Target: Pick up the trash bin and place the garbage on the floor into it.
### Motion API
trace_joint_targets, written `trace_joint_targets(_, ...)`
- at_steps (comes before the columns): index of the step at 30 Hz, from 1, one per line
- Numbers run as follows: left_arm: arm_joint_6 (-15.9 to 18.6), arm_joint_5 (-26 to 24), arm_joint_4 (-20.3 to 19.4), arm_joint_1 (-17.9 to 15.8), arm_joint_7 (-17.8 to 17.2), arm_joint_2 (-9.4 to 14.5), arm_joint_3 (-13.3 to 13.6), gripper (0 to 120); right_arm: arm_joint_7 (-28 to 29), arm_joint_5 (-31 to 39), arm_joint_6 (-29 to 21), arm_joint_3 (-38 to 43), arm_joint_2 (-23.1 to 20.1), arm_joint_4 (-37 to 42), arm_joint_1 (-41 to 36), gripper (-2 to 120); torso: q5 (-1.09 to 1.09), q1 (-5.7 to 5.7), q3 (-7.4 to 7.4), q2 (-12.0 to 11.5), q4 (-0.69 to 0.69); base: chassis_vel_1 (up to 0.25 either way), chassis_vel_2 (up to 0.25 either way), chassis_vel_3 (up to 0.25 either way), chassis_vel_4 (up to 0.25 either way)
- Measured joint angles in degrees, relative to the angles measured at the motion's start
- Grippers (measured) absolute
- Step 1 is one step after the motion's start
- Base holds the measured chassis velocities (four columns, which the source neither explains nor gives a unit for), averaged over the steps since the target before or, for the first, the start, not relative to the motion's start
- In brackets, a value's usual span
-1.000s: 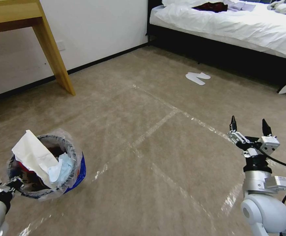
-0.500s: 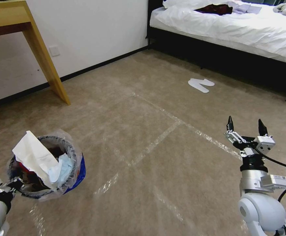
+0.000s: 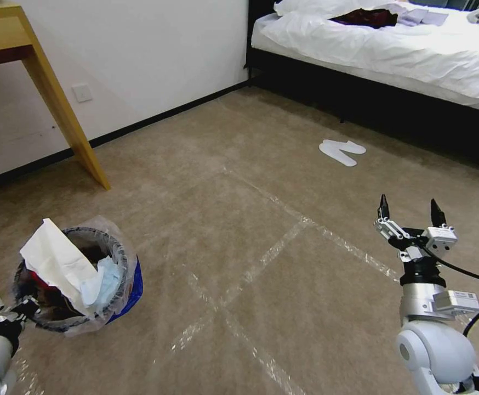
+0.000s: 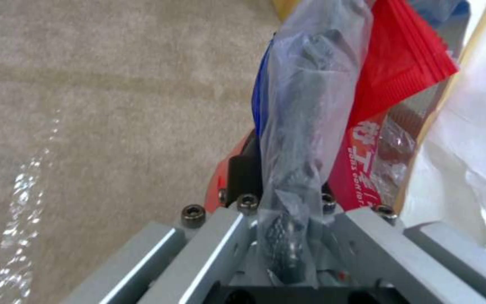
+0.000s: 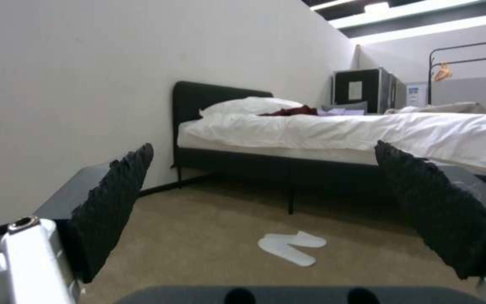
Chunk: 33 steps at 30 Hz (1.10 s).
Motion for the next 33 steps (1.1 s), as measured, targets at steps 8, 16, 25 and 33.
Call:
trace_joint_targets(8,-0.11,-0.02,0.2,0.06,0.0,0.03,-0.22,0,0.08,-0.24,0.0,-0.32,0.08,-0.16,0.05,100,-0.01,-0.01,0.0,0.0,0.0,-0.144,0.135,0.151,-0.148)
trace_joint_targets(16,-0.21,0.2,0.18,-0.12,0.0,-0.2,-0.03,0,0.08,-0.58,-0.01,-0.54,0.0,0.0,0.17,100,-0.02,0.0,0.0,0.0,0.0,-0.173,0.176,0.177,-0.174)
trace_joint_targets(25,-0.21,0.18,0.02,0.0,0.0,-0.62,-0.12,0,0.08,-0.96,-0.03,-1.13,-0.08,-0.16,0.24,100,-0.01,0.0,0.0,0.0,0.0,-0.152,0.164,0.156,-0.153)
trace_joint_targets(33,-0.21,0.27,0.02,-0.1,0.01,-0.82,-0.08,0,0.07,-1.2,-0.04,-2.07,-0.27,-0.35,0.73,100,-0.02,0.0,0.0,0.0,-0.01,-0.159,0.153,0.156,-0.159)
